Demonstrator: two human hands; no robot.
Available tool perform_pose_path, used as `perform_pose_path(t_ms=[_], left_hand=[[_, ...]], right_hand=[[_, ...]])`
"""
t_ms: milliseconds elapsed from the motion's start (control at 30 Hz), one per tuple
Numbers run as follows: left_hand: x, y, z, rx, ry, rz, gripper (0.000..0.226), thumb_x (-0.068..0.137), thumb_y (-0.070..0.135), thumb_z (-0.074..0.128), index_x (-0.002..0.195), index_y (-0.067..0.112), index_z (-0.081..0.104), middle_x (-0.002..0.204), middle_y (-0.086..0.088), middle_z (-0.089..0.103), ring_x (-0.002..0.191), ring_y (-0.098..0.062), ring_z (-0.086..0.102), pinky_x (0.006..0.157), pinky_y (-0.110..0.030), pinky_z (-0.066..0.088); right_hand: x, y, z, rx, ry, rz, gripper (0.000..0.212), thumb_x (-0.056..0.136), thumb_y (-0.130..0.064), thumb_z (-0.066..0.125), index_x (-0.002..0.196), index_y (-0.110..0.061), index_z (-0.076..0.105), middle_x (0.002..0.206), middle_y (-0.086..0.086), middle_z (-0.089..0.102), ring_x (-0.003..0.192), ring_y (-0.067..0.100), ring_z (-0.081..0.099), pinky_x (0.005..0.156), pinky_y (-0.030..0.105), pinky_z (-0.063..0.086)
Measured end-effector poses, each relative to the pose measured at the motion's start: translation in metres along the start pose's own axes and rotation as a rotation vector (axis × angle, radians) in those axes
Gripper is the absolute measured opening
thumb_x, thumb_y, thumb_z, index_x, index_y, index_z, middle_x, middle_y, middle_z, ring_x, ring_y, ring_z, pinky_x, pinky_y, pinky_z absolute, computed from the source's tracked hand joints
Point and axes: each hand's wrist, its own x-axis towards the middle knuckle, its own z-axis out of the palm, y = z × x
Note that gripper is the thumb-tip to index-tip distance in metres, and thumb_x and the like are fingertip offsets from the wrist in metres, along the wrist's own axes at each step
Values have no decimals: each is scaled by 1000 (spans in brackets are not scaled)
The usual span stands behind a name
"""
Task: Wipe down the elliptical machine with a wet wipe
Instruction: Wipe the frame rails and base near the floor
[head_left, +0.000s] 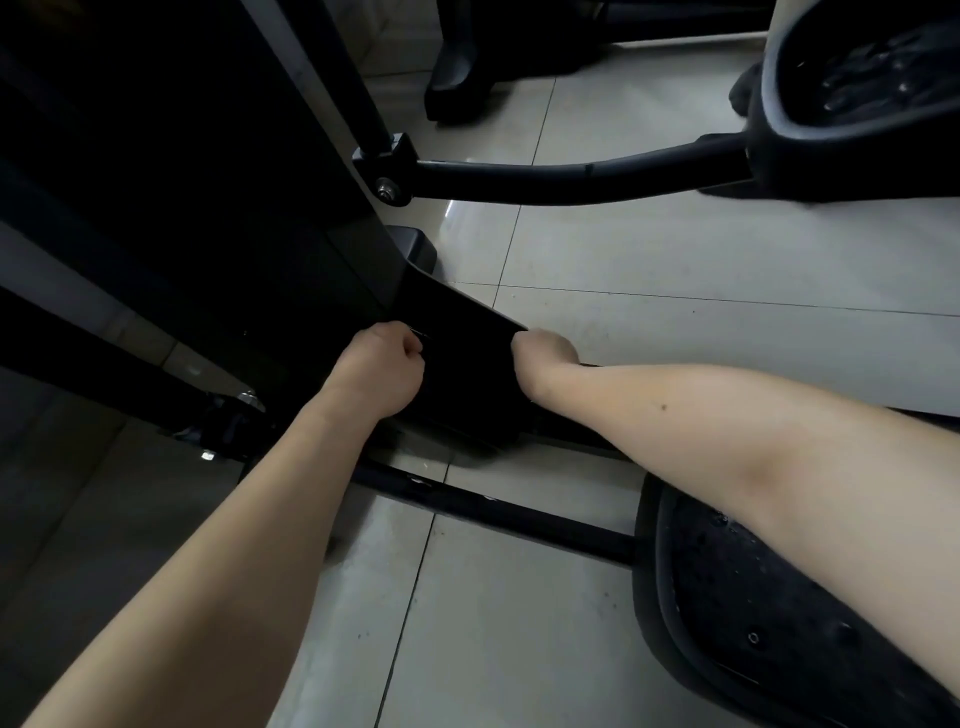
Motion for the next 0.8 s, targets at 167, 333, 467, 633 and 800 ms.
perform_pose_path(t_ms=[167, 333, 467, 633, 800], left_hand=[[-2, 9, 2, -7, -1, 39, 29, 97, 16, 53, 121, 16, 67, 113, -5, 66, 99, -23, 62, 78, -30, 48], [-7, 19, 0, 4, -12, 63, 28, 96, 17, 53, 121, 15, 66, 110, -5, 67, 95, -22, 62, 74, -30, 48], [-11, 30, -4, 39, -6, 88, 27, 95, 16, 54, 118, 16, 68, 111, -3, 67, 96, -20, 62, 78, -31, 51], [-16, 41, -7, 68, -14, 94, 28, 94, 11, 53, 116, 17, 68, 112, -1, 68, 98, -20, 64, 84, -32, 53], [-26, 58, -6, -305, -160, 40, 51, 82, 23, 70, 132, 20, 61, 116, 1, 68, 95, -18, 67, 82, -35, 57]], right_hand=[[-23, -15, 9, -79, -1, -74, 38, 91, 12, 45, 120, -1, 64, 119, 16, 67, 108, 37, 67, 84, 38, 53], [-47, -22, 0, 34, -158, -122, 24, 92, 4, 57, 113, -1, 65, 110, 16, 67, 103, 33, 67, 77, 34, 48], [-56, -20, -32, 311, -584, -143, 18, 81, 2, 73, 70, -12, 69, 71, 3, 68, 83, 24, 67, 68, 27, 51], [-46, 3, -89, 789, -330, 11, 14, 89, 7, 62, 99, 6, 71, 81, 11, 71, 63, 18, 66, 60, 25, 54], [-50, 13, -123, 1167, -467, 160, 28, 94, 6, 56, 121, 5, 60, 111, 16, 72, 74, 21, 76, 52, 21, 55]])
